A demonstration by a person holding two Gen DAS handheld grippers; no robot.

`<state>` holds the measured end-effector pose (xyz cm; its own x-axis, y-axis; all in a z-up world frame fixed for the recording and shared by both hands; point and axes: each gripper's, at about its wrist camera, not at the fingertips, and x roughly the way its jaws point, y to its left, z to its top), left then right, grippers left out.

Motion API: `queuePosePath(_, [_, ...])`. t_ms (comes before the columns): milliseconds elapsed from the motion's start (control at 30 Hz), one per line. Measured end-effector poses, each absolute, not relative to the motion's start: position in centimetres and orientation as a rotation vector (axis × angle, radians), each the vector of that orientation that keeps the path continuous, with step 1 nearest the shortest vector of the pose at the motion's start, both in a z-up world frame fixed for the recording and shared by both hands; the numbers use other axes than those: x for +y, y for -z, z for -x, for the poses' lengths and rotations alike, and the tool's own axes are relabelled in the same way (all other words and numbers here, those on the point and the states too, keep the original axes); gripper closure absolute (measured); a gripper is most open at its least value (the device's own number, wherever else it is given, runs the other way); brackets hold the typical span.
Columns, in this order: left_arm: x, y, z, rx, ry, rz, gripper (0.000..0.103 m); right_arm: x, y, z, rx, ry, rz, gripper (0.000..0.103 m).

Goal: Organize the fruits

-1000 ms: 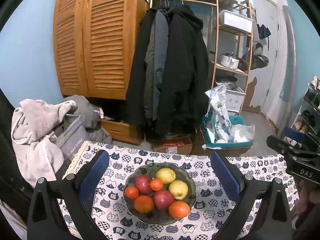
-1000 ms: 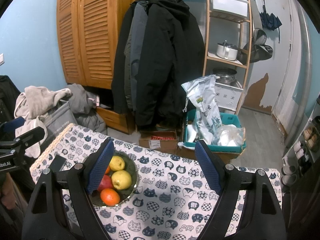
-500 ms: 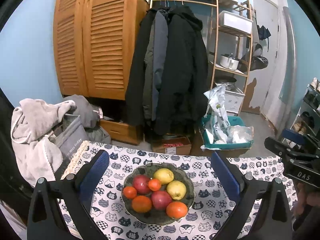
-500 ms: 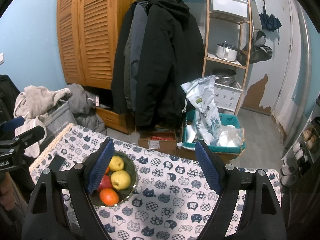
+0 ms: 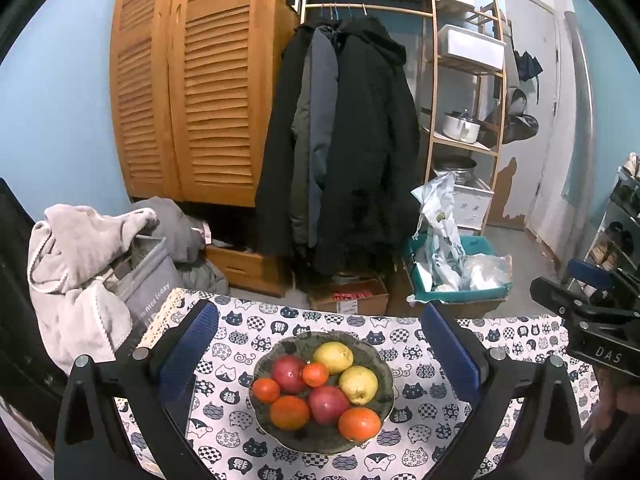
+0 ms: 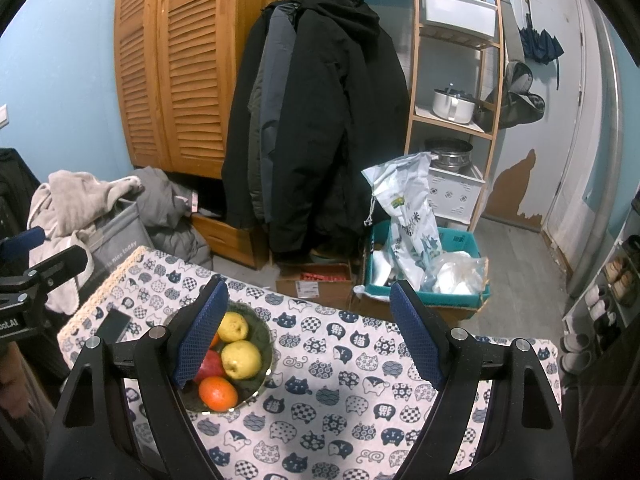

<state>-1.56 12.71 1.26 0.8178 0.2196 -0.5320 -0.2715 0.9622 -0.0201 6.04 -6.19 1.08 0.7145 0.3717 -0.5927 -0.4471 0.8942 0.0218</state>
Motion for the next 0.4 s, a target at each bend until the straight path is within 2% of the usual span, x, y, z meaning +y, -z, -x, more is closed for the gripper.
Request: queuePosePath(400, [12.59, -1.37, 1.59, 0.549, -0.276, 0.091, 0.001, -6.27, -1.06, -6.0, 0.627, -0.454, 0.126, 0.021])
